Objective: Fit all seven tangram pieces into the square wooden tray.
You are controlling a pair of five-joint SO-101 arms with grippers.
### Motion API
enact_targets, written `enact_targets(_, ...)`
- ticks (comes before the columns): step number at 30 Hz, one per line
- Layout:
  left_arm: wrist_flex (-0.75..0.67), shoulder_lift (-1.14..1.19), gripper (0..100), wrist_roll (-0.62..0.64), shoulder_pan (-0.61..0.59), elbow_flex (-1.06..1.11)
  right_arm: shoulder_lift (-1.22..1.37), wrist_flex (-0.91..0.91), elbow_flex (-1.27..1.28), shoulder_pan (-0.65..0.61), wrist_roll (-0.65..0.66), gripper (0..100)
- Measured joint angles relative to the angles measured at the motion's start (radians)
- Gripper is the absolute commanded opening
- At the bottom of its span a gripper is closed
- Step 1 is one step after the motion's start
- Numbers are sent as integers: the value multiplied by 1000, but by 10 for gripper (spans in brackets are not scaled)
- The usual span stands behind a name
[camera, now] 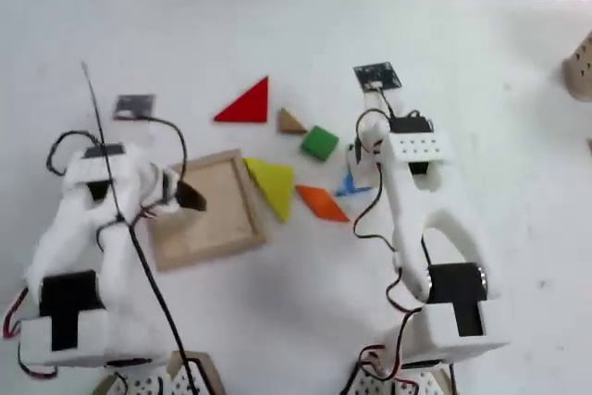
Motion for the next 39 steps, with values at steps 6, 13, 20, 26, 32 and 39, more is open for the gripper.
enact_targets(6,-71,-215,369,0,12,175,2,-77,0,3,-2,276)
enact_targets(13,-72,-244,369,0,12,184,117,-144,-31,0,-83,216)
enact_targets(20,-72,-244,369,0,2,184,264,-77,-206,-34,-98,214)
enact_targets(26,-72,-244,369,0,0,184,368,49,-373,-40,-98,214)
enact_targets(32,-72,-244,369,0,0,184,407,133,-468,-58,-98,215)
enact_targets(39,-72,-244,369,0,0,184,414,229,-554,-71,-38,215)
